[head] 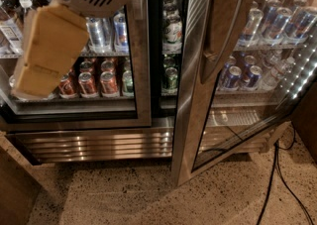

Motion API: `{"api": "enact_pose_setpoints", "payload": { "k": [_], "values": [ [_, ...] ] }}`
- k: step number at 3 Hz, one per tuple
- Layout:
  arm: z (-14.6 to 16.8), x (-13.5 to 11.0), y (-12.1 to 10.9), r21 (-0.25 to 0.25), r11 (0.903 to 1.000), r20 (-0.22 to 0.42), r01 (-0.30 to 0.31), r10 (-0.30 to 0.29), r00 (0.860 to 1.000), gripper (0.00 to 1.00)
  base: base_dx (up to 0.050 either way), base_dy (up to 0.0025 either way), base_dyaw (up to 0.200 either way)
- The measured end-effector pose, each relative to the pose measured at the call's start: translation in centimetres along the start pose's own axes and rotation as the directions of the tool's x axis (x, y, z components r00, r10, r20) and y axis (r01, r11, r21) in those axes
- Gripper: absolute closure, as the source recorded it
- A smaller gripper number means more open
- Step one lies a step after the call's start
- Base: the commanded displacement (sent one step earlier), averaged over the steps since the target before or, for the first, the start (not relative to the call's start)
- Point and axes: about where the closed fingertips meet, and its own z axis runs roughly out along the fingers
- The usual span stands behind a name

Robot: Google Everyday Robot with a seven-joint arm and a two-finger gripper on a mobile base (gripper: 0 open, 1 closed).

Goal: Open right fridge door

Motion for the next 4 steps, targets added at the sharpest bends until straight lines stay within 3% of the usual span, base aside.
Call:
{"api": "enact_pose_setpoints", "payload": {
  "k": [4],
  "values": [
    [0.0, 0.0, 0.0, 0.0, 1.0, 0.0, 0.0, 0.0, 1.0, 0.0, 0.0, 0.0, 0.0]
  ]
}}
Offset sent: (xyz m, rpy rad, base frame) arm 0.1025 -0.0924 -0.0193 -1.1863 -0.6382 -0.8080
